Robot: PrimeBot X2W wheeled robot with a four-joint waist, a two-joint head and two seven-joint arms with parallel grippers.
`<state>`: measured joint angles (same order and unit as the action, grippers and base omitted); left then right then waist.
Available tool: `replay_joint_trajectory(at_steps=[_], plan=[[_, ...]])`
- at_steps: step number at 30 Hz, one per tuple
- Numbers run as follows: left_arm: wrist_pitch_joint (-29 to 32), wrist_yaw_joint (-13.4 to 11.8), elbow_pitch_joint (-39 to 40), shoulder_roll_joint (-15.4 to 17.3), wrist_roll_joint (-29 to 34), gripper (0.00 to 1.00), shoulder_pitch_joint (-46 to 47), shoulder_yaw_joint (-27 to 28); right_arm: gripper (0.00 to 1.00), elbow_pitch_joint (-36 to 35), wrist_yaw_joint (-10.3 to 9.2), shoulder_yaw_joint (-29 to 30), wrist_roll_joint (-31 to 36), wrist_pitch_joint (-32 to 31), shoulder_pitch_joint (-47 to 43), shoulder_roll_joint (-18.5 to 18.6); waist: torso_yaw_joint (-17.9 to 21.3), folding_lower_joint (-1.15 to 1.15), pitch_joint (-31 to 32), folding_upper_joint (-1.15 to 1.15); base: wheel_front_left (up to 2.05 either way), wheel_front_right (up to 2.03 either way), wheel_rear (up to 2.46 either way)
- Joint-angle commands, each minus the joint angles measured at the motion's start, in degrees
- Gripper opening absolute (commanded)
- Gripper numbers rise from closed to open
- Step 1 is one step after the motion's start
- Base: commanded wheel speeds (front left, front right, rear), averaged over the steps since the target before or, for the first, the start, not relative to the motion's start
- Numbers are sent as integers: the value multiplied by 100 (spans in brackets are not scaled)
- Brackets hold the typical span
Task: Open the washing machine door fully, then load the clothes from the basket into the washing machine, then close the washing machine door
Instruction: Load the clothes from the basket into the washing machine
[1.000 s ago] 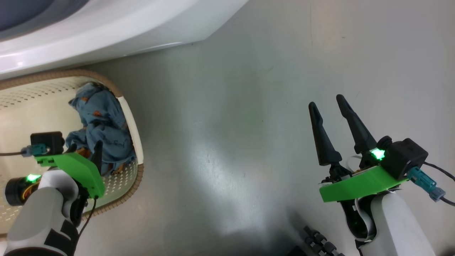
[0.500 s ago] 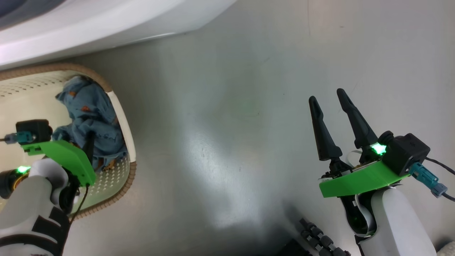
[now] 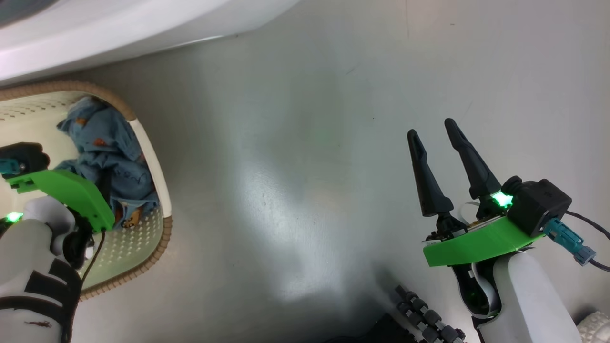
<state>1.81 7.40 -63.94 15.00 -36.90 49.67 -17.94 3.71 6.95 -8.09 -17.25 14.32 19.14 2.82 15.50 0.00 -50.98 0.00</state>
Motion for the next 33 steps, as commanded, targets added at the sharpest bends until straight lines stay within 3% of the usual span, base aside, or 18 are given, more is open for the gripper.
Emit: replay_joint_trajectory(at_steps=[1, 3, 4, 5, 16, 33], plan=[[41, 8, -31, 191, -51, 100, -47, 55, 100, -128, 54, -115, -9, 68, -115, 6, 23, 0, -10, 0, 0, 0, 0], [89, 9, -58, 183, -85, 100, -25, -12, 100, -137, 54, -113, 3, 68, -122, 6, 38, 0, -14, 0, 0, 0, 0], [130, 9, -74, 178, -103, 79, -20, -49, 100, -142, 54, -114, 6, 68, -126, 6, 48, 0, -15, 0, 0, 0, 0], [225, 9, -74, 146, -182, 0, -28, -116, 100, -143, 54, -109, 12, 68, -134, 6, 58, 0, -6, 0, 0, 0, 0], [-42, 9, 159, 108, -444, 0, -184, -484, 100, -136, 54, -16, 73, 68, -155, 6, -69, 0, 216, 0, 0, 0, 0], [-1591, 9, 561, 163, -490, 0, -795, -955, 100, 16, 54, 125, 287, 68, -229, 6, -578, 0, 1183, 0, 0, 0, 0]])
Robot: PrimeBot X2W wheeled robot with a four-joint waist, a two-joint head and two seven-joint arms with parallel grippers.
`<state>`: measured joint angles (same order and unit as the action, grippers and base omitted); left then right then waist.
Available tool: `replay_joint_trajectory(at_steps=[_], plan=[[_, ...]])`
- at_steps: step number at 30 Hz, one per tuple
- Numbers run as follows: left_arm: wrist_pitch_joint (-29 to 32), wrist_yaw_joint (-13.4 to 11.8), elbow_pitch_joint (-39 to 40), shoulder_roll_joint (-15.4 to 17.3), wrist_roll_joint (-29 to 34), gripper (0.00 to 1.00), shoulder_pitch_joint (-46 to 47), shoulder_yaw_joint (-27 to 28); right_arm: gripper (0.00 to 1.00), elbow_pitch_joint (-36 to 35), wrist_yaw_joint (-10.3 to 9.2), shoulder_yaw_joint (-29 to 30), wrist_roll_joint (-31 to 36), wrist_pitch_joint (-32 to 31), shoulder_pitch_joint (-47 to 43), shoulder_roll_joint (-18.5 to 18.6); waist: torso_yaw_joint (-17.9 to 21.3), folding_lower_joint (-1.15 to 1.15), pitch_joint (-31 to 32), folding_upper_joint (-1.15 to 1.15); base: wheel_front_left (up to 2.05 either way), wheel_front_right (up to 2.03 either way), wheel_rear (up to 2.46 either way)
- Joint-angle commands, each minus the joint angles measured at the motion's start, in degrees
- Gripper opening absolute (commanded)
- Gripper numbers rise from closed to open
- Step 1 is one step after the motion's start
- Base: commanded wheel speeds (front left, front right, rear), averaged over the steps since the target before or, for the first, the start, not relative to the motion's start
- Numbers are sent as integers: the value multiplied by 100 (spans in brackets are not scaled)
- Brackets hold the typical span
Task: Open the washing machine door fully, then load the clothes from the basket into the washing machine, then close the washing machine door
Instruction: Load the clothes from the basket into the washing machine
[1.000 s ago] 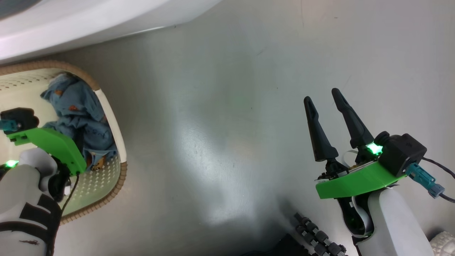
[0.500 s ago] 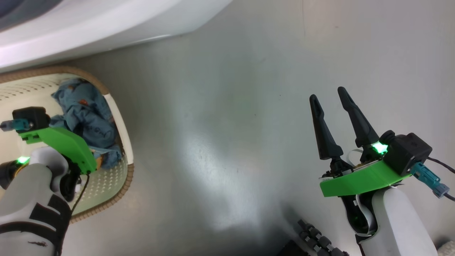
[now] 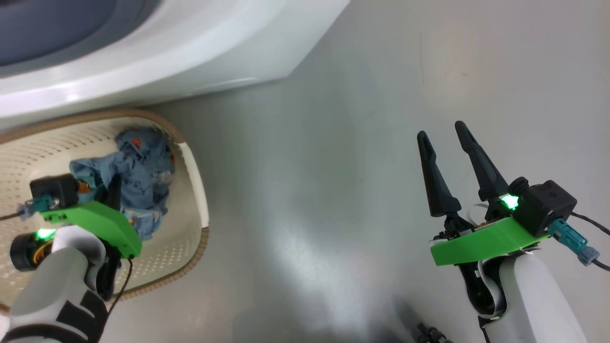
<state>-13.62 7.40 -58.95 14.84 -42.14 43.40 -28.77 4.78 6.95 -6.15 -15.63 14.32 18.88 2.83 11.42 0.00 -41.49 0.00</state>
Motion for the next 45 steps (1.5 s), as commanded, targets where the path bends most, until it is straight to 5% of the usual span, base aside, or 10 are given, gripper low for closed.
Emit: replay_joint_trajectory(at_steps=[1, 24, 45], plan=[[-81, 9, 98, 165, 37, 0, -215, 157, 100, -76, 54, -61, 136, 68, -218, 5, -200, 0, 304, 0, 0, 0, 0], [-137, -515, 3531, -33, 1139, 0, -2023, 1972, 100, 176, 54, 28, 284, 68, -655, 5, -634, 0, 1721, 0, 0, 0, 0], [-138, -595, 5537, -468, 2237, 0, -3158, 2942, 100, 325, 54, -91, 315, 68, -1141, 59, -702, 0, 2876, 0, 0, 0, 0]])
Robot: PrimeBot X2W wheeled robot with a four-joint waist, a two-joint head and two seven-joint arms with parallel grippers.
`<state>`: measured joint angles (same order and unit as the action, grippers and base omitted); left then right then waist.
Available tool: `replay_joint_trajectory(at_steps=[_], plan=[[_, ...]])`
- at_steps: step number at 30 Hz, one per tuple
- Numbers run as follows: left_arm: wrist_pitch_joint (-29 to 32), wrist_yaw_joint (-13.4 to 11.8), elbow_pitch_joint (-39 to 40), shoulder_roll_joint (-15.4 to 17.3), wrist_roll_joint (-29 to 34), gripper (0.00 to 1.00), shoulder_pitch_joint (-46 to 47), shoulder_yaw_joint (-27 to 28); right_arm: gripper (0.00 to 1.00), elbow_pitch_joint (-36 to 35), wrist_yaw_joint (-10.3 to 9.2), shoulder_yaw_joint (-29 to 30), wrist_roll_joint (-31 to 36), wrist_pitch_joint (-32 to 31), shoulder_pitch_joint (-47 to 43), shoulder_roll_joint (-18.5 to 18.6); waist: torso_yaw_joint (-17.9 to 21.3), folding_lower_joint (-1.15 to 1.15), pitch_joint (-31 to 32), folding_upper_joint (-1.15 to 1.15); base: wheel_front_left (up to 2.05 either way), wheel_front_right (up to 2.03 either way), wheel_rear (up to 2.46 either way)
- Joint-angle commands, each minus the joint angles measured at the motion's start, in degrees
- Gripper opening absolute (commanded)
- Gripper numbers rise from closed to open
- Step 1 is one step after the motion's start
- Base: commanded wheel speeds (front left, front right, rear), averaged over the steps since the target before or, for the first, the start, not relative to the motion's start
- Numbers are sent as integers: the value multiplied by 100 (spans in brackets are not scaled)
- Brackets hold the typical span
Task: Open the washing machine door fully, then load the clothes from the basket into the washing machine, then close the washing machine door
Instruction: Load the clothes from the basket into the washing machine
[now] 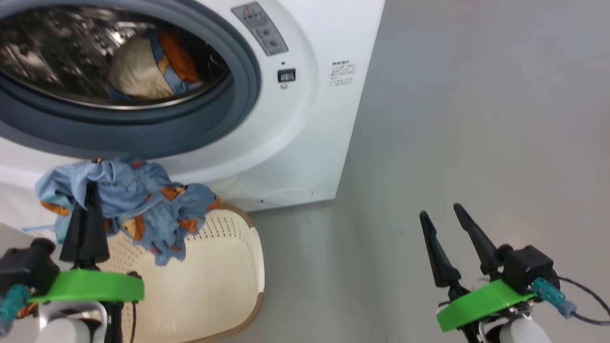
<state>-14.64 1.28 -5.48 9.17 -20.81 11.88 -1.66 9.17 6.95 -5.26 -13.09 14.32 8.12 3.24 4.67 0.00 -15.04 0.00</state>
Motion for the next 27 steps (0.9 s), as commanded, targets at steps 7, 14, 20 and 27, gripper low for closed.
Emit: replay_joint_trajectory(at_steps=[7, 14, 20, 27], plan=[[-36, 21, 516, -81, 433, 0, -453, 364, 100, -197, 54, -151, 76, 4, -300, 51, -62, 0, 685, 0, 0, 0, 0], [-36, 46, 683, -204, 614, 0, -853, 470, 100, -349, 54, -110, 134, -105, -527, 47, -91, 0, 1001, 0, 0, 0, 0], [-36, 67, 763, -324, 720, 0, -1208, 519, 100, -467, 54, -75, 155, -206, -749, 39, -75, 0, 1286, 0, 0, 0, 0], [-36, 80, 786, -393, 760, 0, -1349, 547, 100, -572, 54, -64, 158, -263, -837, 29, -45, 0, 1342, 0, 0, 0, 0]])
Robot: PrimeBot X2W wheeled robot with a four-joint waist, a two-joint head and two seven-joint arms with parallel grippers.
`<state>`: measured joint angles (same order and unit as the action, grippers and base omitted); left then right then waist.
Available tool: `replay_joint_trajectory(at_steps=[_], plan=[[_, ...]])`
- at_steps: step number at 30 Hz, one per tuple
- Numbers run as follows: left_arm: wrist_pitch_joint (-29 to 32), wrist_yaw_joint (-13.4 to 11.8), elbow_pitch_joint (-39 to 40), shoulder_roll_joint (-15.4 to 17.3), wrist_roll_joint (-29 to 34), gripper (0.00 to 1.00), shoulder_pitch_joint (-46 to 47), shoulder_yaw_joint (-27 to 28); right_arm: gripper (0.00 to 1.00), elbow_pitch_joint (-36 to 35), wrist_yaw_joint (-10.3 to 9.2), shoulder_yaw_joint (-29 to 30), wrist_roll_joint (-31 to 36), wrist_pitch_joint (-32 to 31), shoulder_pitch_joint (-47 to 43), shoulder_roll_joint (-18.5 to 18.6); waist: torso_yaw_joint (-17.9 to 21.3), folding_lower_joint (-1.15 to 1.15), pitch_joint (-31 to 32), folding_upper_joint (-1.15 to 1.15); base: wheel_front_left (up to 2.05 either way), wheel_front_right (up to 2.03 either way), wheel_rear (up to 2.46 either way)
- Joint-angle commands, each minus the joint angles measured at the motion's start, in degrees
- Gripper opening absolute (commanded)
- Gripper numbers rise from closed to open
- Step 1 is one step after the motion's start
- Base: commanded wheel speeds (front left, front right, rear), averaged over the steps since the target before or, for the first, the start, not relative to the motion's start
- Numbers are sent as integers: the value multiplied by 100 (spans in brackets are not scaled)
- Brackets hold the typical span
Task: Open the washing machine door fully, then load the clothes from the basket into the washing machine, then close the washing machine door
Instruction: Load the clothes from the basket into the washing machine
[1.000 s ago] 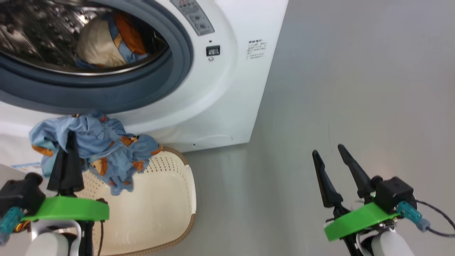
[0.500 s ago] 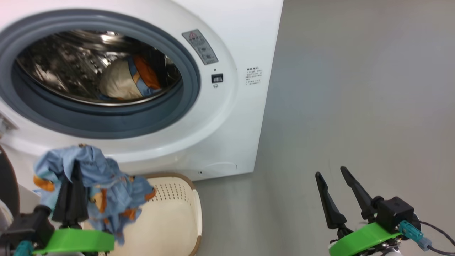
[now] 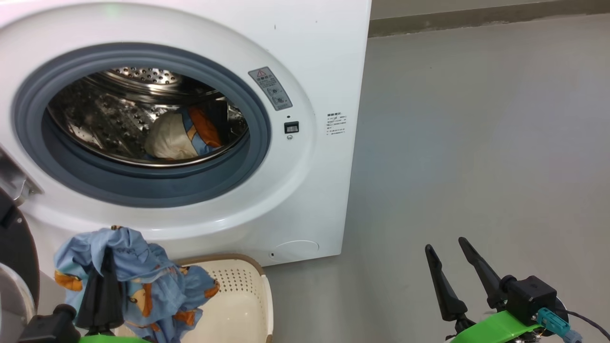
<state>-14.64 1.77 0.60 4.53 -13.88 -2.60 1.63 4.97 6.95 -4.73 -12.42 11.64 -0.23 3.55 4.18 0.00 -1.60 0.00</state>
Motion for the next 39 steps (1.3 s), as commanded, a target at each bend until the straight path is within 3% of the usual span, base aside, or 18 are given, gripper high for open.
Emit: replay_joint_trajectory(at_steps=[1, 19, 30, 39], plan=[[-36, 32, 183, 64, 71, 0, 94, 228, 100, -168, 54, -115, 90, 0, -9, -5, 10, 0, -10, 0, 0, 0, 0], [-36, 101, 130, -26, 129, 0, 189, 298, 100, -207, 54, -71, 92, 1, 58, -16, 17, 0, -267, 0, 0, 0, 0], [-36, 169, -90, -59, 202, 0, 650, 242, 100, -246, 54, -17, 81, 67, 231, -34, 66, 0, -941, 0, 0, 0, 0], [-36, 214, -479, 28, 259, 0, 1537, 375, 100, -186, 54, -97, 46, 167, 529, -52, 276, 0, -1572, 0, 0, 0, 0]])
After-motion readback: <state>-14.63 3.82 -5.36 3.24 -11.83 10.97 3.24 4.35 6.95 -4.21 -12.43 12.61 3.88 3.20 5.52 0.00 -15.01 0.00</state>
